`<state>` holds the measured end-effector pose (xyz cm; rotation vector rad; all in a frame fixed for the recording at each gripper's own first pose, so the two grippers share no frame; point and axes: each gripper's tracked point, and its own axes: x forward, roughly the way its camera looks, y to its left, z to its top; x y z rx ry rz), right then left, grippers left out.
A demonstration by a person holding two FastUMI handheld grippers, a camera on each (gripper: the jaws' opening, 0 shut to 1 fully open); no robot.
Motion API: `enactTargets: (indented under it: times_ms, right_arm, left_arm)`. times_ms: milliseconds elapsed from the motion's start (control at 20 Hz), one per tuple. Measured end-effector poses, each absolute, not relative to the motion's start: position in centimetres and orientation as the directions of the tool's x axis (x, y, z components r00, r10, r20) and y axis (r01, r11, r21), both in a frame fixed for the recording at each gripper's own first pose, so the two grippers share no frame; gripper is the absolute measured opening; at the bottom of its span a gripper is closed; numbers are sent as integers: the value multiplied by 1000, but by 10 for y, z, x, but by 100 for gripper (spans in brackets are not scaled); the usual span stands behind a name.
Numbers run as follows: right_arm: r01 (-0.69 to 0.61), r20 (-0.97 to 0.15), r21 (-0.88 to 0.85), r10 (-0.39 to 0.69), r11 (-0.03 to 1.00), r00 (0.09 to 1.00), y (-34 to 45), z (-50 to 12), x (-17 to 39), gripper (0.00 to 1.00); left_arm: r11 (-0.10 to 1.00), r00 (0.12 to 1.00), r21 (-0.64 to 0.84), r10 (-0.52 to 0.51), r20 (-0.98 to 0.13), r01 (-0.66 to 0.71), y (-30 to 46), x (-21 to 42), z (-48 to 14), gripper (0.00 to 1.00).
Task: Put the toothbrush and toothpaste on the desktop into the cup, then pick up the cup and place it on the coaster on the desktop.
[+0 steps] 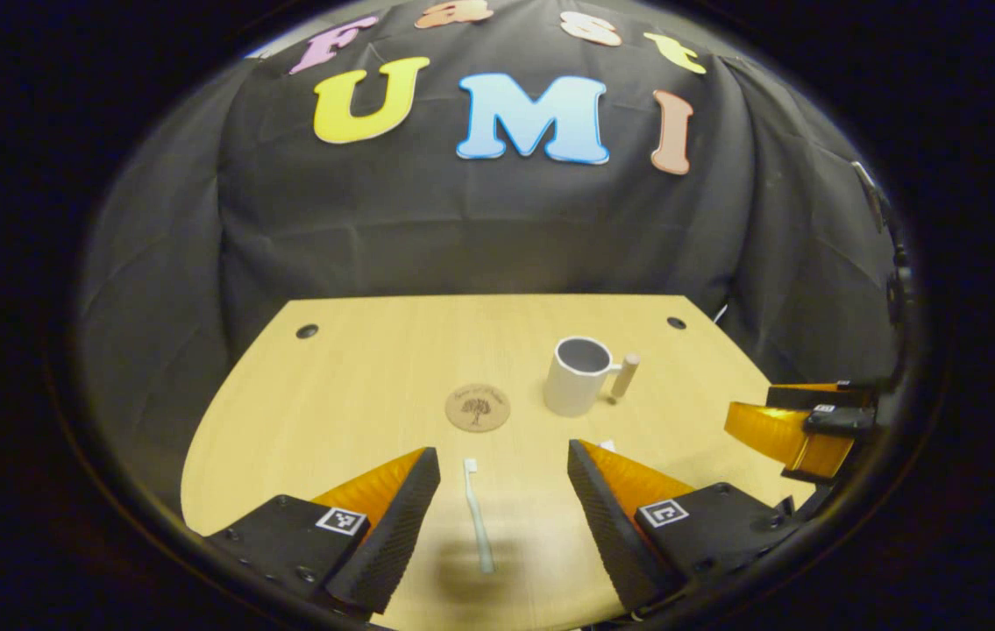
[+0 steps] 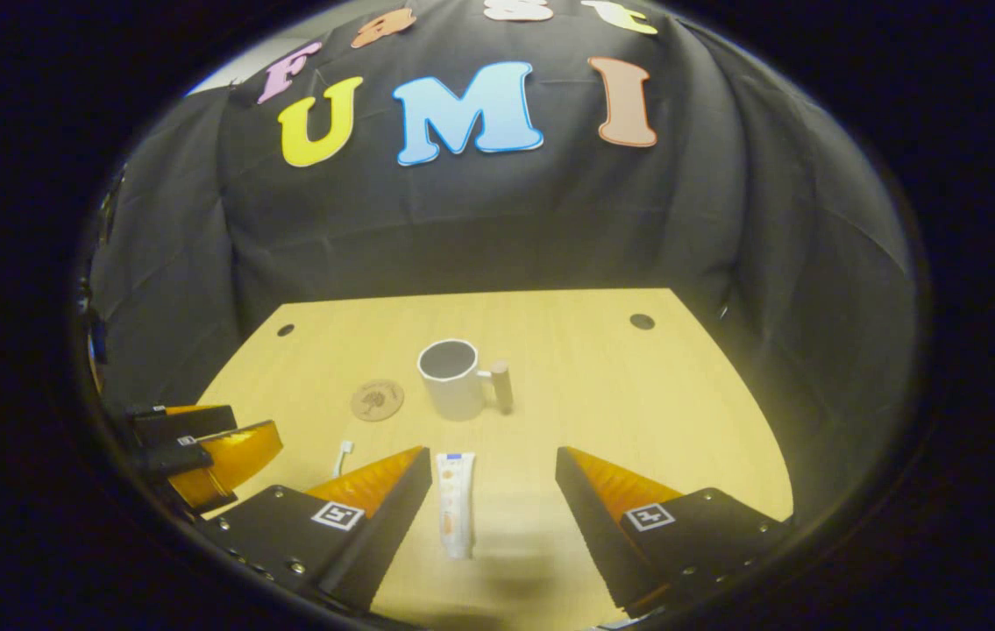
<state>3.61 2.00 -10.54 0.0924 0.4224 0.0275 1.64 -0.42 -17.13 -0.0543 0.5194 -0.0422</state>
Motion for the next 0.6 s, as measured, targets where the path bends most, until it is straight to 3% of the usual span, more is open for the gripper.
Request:
enactTargets:
  times_ms: [150, 250, 300, 600]
  right_arm:
    - [-9, -470, 99, 55, 995, 881, 21, -121, 42, 92]
    - [-15, -526, 87, 59, 996, 849, 22, -140, 46, 93]
    - [-18, -554, 82, 61, 996, 830, 24, -151, 49, 94]
    - [-49, -683, 88, 97, 995, 724, 39, -201, 68, 94]
  left_arm:
    - [998, 799, -68, -47, -599, 8, 2, 15, -213, 94]
    - [998, 760, -64, -37, -649, -6, 7, 14, -234, 98]
    - [998, 749, -61, -34, -662, -9, 8, 15, -242, 95]
    - [999, 668, -53, -36, -743, -5, 11, 27, -287, 98]
